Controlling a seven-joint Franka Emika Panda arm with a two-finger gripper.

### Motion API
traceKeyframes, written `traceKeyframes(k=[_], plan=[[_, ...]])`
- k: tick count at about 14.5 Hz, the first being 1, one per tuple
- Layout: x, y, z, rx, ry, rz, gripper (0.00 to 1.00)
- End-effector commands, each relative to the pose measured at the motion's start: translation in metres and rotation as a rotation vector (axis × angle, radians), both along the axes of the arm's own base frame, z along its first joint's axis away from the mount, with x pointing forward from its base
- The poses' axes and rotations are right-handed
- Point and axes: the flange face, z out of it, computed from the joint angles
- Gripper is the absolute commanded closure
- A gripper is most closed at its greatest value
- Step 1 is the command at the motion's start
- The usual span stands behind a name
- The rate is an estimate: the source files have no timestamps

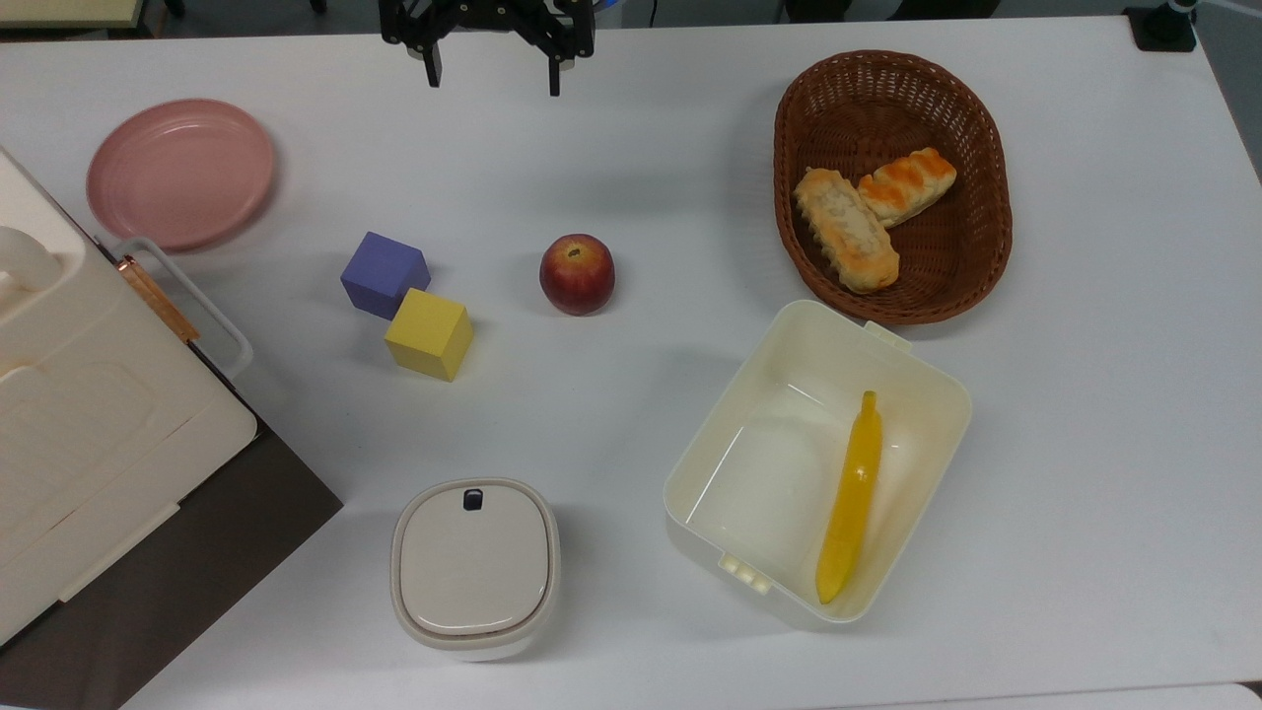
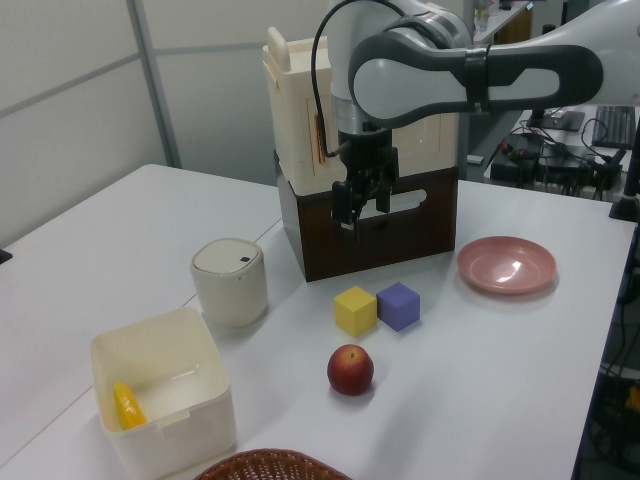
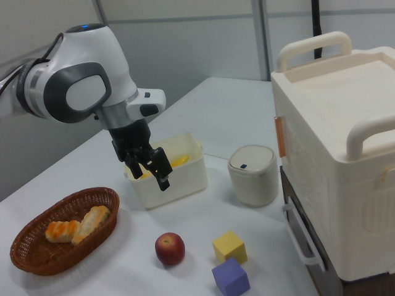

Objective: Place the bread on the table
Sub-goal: 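Move the gripper from above the bin over to the wicker basket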

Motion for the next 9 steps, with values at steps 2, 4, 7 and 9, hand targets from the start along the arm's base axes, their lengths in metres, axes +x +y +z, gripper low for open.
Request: traceKeyframes(k=[2, 4, 7, 9], plan=[[-0.002, 0.003, -0.003, 0.023, 0.015, 0.027, 0.0], [-0.002, 0.005, -0.003, 0.023, 0.015, 0.029, 0.0], [-0.002, 0.008, -0.003, 0.024, 0.015, 0.032, 0.0], [-0.002, 0.016, -0.004, 0.024, 0.018, 0.045, 0.0]])
